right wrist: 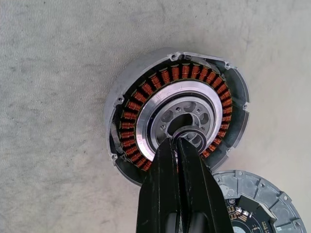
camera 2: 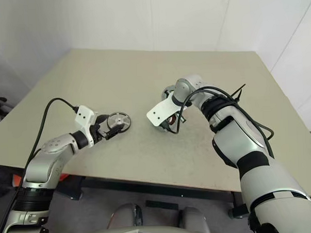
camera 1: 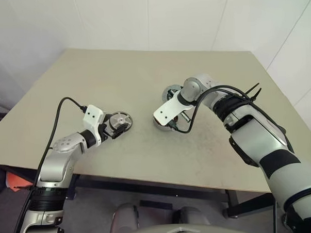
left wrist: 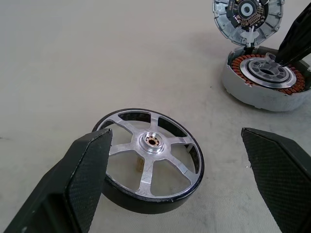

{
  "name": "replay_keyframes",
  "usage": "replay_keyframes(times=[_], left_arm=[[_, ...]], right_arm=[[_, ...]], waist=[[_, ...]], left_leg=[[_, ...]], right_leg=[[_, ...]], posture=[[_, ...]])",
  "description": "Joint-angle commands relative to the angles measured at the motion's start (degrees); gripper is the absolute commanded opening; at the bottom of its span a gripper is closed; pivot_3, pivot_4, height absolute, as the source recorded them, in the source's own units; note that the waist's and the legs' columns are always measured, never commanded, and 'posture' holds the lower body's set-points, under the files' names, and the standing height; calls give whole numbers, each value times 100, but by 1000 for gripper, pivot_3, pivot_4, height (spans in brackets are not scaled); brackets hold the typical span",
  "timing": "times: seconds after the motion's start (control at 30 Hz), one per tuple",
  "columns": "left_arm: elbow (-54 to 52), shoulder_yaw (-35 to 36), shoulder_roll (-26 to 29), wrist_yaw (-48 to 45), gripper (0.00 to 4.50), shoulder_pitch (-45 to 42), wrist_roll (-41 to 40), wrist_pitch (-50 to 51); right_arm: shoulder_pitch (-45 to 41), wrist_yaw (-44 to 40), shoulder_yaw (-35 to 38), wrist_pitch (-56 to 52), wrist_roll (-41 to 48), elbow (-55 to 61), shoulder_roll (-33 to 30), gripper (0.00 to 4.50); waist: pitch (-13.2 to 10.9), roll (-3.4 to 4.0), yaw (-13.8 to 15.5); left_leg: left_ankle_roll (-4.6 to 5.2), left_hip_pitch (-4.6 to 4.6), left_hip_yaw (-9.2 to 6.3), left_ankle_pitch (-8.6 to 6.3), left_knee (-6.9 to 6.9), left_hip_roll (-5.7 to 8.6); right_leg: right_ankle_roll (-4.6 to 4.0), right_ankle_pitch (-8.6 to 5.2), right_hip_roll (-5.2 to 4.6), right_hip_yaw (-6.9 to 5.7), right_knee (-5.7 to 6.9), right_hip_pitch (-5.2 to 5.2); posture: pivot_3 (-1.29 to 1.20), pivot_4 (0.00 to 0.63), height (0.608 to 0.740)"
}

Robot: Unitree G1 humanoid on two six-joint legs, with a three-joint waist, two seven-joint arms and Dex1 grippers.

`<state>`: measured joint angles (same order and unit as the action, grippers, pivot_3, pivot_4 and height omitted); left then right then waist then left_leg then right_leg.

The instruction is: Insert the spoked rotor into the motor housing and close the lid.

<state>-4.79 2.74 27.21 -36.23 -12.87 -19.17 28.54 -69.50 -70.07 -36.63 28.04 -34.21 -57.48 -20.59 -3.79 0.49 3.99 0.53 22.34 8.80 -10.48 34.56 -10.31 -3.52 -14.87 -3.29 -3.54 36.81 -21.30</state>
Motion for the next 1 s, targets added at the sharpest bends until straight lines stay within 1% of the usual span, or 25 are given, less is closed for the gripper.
replay_keyframes(times=[0.03,1.0], left_arm=[[-72,96,46,-9,4500,-88,2,-116],[-126,150,82,9,4500,-29,-2,-105]], right_arm=[[-100,-11,77,24,89,226,-27,21],[-41,72,7,30,3,117,59,21]], waist=[[0,0,1],[0,0,-2]], left_leg=[[0,0,0,0,0,0],[0,-1,0,0,0,0]], right_leg=[[0,0,0,0,0,0],[0,0,0,0,0,1]], posture=[[0,0,740],[0,0,740]])
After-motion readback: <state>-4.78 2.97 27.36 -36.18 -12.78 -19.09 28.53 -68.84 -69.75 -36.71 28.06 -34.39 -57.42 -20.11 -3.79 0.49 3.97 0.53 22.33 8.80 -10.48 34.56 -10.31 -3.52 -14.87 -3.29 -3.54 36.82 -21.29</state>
